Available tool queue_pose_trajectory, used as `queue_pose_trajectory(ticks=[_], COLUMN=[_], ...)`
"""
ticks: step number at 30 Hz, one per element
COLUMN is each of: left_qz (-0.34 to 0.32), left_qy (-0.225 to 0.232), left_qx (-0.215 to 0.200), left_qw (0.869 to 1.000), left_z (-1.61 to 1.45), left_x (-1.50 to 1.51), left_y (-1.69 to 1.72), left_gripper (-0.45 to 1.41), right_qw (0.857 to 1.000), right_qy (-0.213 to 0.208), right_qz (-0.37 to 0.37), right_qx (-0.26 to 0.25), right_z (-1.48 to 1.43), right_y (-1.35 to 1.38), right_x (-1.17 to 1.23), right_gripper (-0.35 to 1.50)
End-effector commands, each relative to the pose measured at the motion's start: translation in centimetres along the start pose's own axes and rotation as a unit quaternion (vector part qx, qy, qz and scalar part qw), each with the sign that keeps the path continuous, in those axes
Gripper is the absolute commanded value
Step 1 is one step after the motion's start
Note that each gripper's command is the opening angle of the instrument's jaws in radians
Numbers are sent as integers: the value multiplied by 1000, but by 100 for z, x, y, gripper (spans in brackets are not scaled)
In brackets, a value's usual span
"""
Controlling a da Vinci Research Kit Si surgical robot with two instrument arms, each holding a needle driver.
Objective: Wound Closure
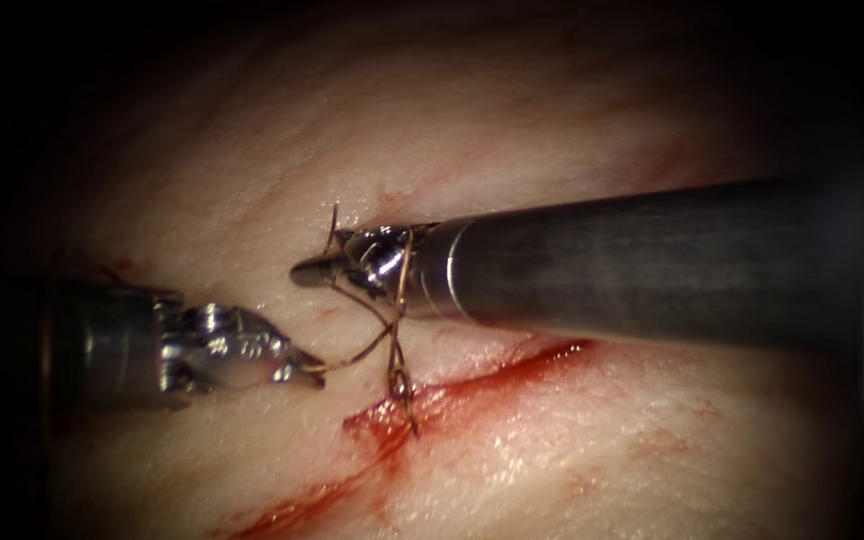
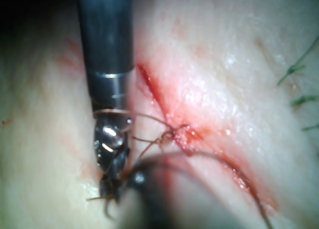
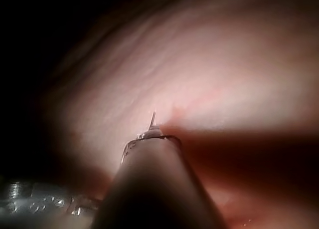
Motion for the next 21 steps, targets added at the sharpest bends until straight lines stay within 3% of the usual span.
queue_pose_trajectory(ticks=[1,2,3,12,21], left_qz=[1,1,1,1,2], left_qy=[0,0,0,0,0], left_qx=[-1,-1,-1,-1,-1], left_qw=[1000,1000,1000,1000,1000], left_z=[7,7,7,8,10], left_x=[1,1,1,0,-2], left_y=[1,1,1,1,-7], left_gripper=[-45,-45,-45,-45,-45], right_qw=[1000,1000,999,998,994], right_qy=[-2,-3,-4,17,71], right_qz=[-11,-20,-33,-65,-84], right_qx=[7,9,10,5,11], right_z=[11,12,12,-19,-96], right_y=[-4,-5,-7,-7,-26], right_x=[1,1,2,8,11], right_gripper=[26,-25,-35,-35,-35])
